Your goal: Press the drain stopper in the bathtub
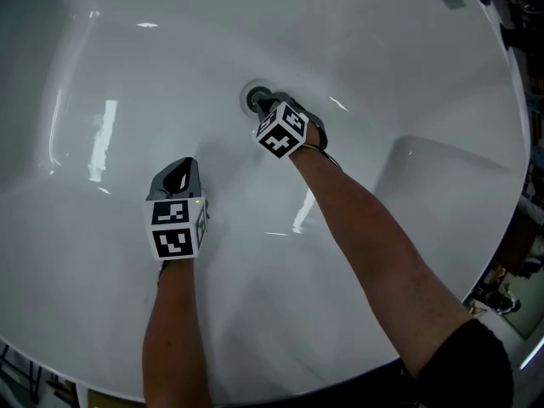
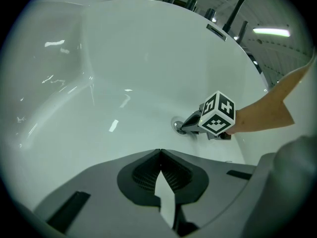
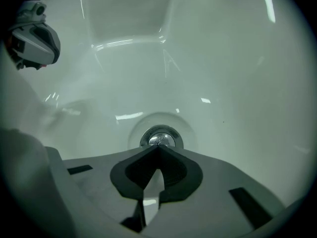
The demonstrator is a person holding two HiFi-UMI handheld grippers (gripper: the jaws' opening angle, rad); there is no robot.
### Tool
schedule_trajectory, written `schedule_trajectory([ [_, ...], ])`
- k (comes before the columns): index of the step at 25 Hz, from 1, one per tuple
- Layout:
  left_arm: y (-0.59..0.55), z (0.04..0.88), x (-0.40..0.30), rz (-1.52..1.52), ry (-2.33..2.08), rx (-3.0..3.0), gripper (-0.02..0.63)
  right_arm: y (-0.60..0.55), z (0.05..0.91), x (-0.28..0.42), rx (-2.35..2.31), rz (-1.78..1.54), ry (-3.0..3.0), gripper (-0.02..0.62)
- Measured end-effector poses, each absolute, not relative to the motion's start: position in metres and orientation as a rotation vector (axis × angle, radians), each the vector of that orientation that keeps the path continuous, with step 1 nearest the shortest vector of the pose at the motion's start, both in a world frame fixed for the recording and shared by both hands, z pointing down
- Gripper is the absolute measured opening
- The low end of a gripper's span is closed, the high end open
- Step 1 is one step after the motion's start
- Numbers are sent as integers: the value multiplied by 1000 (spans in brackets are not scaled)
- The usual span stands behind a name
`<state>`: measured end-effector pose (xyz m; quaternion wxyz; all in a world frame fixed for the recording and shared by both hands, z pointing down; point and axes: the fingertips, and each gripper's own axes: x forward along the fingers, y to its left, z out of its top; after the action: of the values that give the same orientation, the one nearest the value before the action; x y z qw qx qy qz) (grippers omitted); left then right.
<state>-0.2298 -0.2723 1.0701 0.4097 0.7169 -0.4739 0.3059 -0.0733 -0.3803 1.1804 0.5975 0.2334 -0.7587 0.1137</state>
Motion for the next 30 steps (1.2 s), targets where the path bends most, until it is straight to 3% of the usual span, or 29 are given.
schedule_trajectory([
  [7, -274, 1061, -233, 788, -1200, 1816, 9, -382, 1182, -74, 544, 380, -1713, 20],
  [14, -272, 1005, -236, 716, -1242, 1804, 9, -365, 1116, -65, 666, 387, -1823, 15],
  [19, -270, 906, -251, 489, -1377, 1744, 9, -331, 1012, -55, 847, 557, -1962, 15],
  [30, -212, 686, -263, 356, -1449, 1764, 9, -237, 707, -82, 932, 630, -2163, 15],
])
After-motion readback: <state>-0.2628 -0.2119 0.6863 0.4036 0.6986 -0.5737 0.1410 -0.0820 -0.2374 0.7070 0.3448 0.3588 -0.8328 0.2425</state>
